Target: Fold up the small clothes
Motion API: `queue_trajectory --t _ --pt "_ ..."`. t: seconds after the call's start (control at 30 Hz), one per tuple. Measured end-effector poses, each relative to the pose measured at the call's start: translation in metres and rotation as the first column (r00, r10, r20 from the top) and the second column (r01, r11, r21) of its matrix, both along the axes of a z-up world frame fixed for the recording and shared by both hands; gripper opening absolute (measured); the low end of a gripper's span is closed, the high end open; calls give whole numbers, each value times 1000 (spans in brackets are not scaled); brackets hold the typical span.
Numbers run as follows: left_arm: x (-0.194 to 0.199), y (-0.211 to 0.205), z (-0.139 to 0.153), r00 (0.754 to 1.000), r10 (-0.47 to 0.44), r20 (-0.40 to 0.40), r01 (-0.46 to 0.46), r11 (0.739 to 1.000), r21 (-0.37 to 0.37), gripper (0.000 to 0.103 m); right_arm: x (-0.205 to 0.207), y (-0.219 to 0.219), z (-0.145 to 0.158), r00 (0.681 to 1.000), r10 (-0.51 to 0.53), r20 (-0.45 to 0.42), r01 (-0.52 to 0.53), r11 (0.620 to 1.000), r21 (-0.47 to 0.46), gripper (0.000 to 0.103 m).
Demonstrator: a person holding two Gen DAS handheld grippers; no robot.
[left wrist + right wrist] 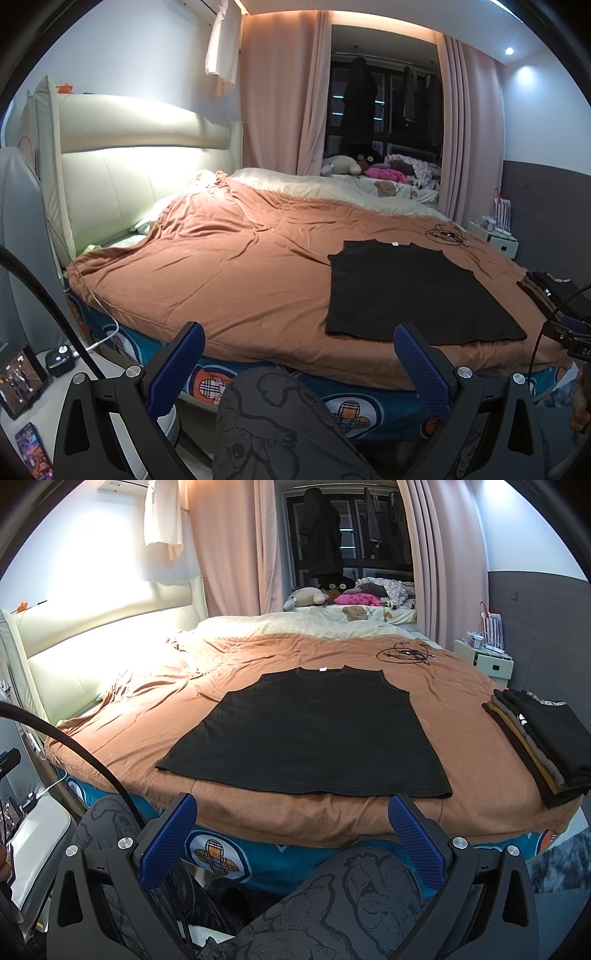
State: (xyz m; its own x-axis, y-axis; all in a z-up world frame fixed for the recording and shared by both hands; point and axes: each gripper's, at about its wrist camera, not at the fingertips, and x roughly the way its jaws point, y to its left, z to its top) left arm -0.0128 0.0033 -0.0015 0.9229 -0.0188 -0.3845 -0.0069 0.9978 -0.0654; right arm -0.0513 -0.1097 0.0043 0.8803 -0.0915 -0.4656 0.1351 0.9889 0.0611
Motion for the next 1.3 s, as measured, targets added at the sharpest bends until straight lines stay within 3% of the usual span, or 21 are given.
queue_trajectory --t 0.57,1.0,1.13,1.3 --pt "17 -3 -4 999 -24 -41 24 1000 -3 103 6 -6 -2 1000 -25 -12 25 1000 -2 103" --pt "60 -10 -23 993 -46 -104 44 999 -28 103 27 -32 -11 992 -112 -50 114 993 33 103" --pt "77 -10 -32 989 -60 -137 53 997 -59 97 36 -36 -14 989 -137 -62 141 989 52 103" --pt "99 -13 -43 981 -70 -183 56 995 -83 83 50 -47 -17 984 -166 -72 171 983 69 103"
